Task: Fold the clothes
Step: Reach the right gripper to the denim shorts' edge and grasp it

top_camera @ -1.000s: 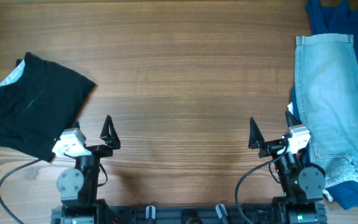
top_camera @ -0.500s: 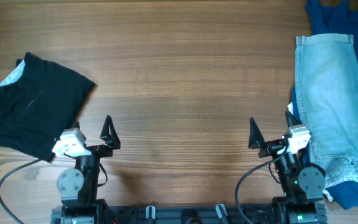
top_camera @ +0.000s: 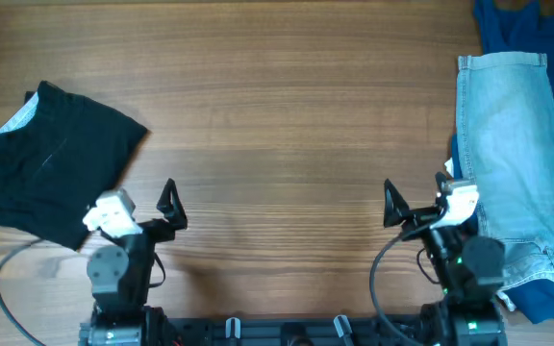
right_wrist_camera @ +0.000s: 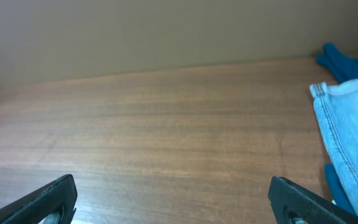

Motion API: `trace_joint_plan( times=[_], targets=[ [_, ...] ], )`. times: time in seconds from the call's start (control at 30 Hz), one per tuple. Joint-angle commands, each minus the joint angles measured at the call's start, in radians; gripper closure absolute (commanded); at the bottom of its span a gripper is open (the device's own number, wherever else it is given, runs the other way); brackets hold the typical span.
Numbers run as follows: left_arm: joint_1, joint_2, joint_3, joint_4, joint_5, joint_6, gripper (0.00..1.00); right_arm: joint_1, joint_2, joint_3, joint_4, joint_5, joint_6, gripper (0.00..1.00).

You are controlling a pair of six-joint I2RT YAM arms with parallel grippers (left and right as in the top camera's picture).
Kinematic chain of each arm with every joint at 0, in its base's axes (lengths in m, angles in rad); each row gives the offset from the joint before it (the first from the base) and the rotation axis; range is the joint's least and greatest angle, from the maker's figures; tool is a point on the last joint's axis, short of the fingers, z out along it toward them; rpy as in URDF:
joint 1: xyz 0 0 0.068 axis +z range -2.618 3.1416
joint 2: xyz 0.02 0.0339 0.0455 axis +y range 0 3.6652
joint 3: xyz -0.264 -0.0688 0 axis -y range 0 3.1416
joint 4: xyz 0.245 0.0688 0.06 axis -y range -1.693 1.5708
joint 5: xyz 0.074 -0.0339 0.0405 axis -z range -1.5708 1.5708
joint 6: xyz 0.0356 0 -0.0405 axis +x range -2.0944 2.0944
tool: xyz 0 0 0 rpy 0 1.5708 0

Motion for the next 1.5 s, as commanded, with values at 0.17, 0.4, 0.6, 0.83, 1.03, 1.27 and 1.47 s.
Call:
trace_joint_plan(
  times=[0.17,0.4,0.6,0.83,1.03,1.27,1.47],
  targets=[
    [-0.005,0.409,0.399,-0.22,0.017,0.002,0.0,0.001,0.425,0.41,-0.279,0.084,0.015,0.0],
    [-0.005,0.558,0.513,-0.343,0.027,0.001,0.0,0.001,0.695,0.653,-0.454,0.123,0.007,0.0],
    [-0.005,0.557,0.513,-0.347,0.05,0.001,0.0,-0.13,0.866,0.653,-0.634,0.631,0.363,0.04],
    [-0.005,0.557,0.513,-0.35,0.05,0.001,0.0,-0.271,1.121,0.653,-0.639,0.628,0.362,0.22],
    [-0.005,0.557,0.513,-0.35,0.05,0.001,0.0,-0.289,1.246,0.652,-0.62,0.632,0.361,0.27],
    [-0.005,0.557,0.513,-0.35,0.05,0.001,0.0,-0.289,1.292,0.649,-0.603,0.632,0.358,0.3],
    [-0.005,0.557,0.513,-0.35,0.05,0.001,0.0,-0.289,1.31,0.649,-0.602,0.632,0.359,0.52]
  ],
)
